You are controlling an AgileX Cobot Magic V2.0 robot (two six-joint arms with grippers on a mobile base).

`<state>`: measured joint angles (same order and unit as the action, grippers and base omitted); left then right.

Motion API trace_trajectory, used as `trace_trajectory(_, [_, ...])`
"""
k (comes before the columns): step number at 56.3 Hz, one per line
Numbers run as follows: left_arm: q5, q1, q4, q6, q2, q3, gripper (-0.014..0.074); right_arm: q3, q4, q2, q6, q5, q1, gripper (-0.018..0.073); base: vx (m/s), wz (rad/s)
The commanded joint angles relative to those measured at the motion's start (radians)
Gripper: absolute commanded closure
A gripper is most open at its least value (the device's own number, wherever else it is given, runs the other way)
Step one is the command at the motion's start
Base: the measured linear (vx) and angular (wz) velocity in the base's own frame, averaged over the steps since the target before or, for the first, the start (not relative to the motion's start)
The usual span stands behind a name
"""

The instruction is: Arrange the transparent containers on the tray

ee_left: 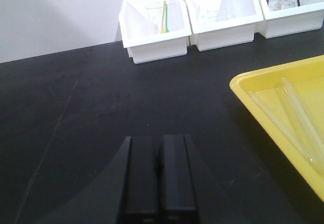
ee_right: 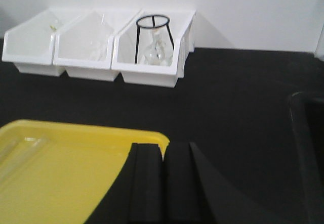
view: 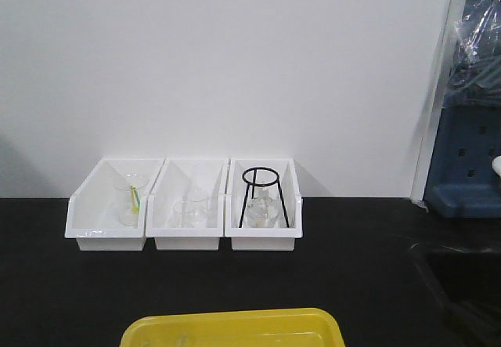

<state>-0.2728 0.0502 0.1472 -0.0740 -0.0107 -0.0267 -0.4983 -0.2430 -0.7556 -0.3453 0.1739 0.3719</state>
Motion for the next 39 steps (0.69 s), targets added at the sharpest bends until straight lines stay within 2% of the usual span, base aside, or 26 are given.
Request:
trace_trajectory(1, [0.077,-0.001,0.001,-0.009,-0.024,-0.031,0.0597,-0.029,0.217,0.044,0.327,-0.023,-0.003,0.0571,0.00,0.00])
trace_trajectory(6, [0.077,-0.001,0.001,-0.009,-0.024,-0.031,0.0597,0.024,0.275,0.111,0.406,-0.082,-0.033,0.0571,0.00,0.00])
trace_trajectory(14, [0.077,-0.001,0.001,-0.009,-0.024,-0.031,0.0597,0.212,0.314,0.261,0.345,-0.234,-0.176,0.0571,0.00,0.00])
trace_trajectory(20, [0.077,-0.001,0.001,-0.009,-0.024,-0.031,0.0597,0.358,0.314,0.392,0.330,-0.283,-0.290,0.0571,0.00,0.00])
trace_trajectory(31, [0.077,-0.001,0.001,-0.009,-0.024,-0.031,0.0597,0.544,0.314,0.592,0.317,-0.279,-0.438,0.0571,0.00,0.00])
trace_trajectory(34, [0.077,-0.001,0.001,-0.009,-0.024,-0.031,0.0597,0.537,0.309,0.631,0.319,-0.193,-0.466,0.0571,0.00,0.00])
trace_trajectory(39, [0.077,-0.001,0.001,-0.009,-0.024,-0.031,0.0597,0.538,0.269,0.697,0.319,-0.144,-0.492,0.0571,0.00,0.00])
